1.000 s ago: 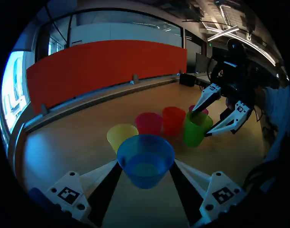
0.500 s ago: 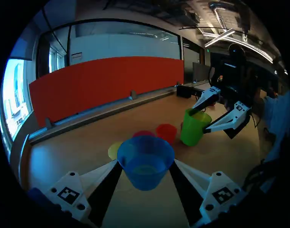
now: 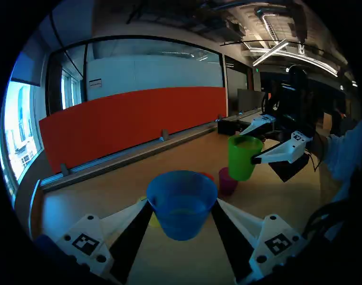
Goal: Pour water
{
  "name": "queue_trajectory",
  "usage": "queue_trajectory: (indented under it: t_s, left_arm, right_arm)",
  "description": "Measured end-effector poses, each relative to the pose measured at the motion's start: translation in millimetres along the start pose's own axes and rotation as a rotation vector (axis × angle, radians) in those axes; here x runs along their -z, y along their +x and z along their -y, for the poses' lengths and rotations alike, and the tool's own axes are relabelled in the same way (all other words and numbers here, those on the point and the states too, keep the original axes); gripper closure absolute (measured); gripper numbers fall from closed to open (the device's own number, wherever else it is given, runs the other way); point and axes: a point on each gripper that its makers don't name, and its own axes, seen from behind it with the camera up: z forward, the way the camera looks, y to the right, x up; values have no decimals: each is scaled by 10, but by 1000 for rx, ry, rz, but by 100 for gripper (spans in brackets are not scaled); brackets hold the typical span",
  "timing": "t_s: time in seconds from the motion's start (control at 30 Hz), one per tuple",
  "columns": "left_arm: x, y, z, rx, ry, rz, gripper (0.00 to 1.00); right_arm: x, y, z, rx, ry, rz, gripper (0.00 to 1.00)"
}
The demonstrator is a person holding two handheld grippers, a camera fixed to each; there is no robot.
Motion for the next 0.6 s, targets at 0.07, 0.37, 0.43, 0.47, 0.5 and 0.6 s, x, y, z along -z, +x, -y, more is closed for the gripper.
queue_trajectory:
  t_s: [0.07, 0.37, 0.43, 0.47, 0.5, 0.6]
  left_arm:
    - [8, 35, -17, -1, -1, -9, 16]
    - [20, 221, -75, 5, -12, -55, 16]
    - [25, 260, -86, 6, -15, -66, 16]
    - [29, 281, -92, 7, -17, -72, 16]
    - [32, 298, -95, 7, -18, -77, 16]
    - [44, 347, -99, 13, -19, -93, 16]
  right_arm:
    - [14, 64, -3, -4, -6, -24, 7]
    - [84, 343, -51, -9, -22, -108, 7]
    - [89, 383, -50, -9, -20, -118, 7]
    - [91, 405, -48, -9, -19, -124, 6]
    - [91, 417, -46, -9, -18, -127, 6]
    - [78, 422, -37, -10, -11, -132, 6]
